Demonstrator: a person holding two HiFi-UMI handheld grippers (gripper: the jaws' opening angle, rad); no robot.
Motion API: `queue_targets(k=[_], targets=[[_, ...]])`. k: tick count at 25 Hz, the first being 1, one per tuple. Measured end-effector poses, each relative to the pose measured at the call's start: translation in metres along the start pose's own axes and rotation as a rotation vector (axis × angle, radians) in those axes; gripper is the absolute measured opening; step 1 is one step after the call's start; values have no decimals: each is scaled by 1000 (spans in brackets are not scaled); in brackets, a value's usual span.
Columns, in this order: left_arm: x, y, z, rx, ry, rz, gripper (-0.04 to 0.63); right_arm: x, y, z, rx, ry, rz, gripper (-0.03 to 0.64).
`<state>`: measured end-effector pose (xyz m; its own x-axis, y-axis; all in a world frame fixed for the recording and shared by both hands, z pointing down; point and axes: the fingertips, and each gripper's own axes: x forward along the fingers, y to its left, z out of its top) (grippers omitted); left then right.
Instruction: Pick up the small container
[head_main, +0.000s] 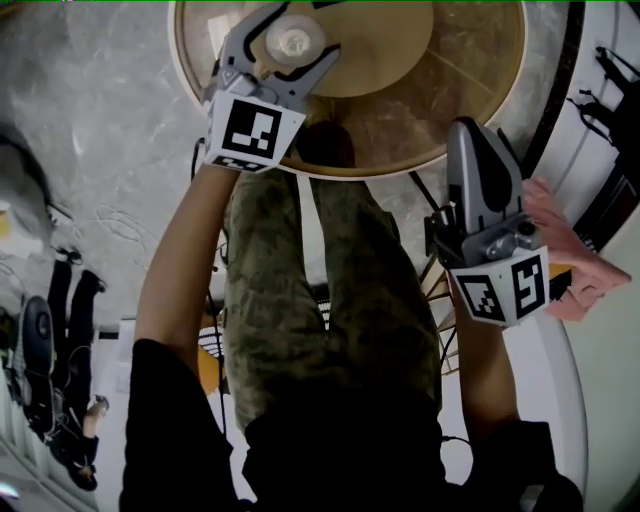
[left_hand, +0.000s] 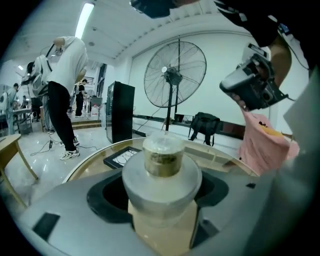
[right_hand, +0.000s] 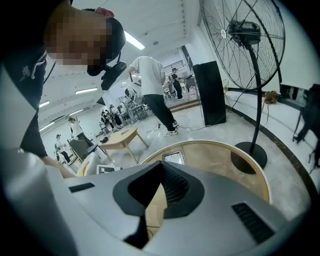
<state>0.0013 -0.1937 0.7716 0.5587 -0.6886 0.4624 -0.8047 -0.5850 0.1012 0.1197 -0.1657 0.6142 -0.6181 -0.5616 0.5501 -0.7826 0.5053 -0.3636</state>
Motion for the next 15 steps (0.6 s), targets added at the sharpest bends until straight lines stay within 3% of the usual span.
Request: queue_targets(k=[3,7,11,15], targets=[[-24,11,35,-34,-35,-6,348,-2,7,30,-3,-36,-36,17],[-76,13,101,23,-34,-30,348,-26,32,88,-70,-109,-83,17],[-141,5,184,42,-34,-32,348,-75,69,147,-71,-162,-127,17],[-219,-14,273,-52,-34,30,348,-148,120,214,-117,-193,-145,17]])
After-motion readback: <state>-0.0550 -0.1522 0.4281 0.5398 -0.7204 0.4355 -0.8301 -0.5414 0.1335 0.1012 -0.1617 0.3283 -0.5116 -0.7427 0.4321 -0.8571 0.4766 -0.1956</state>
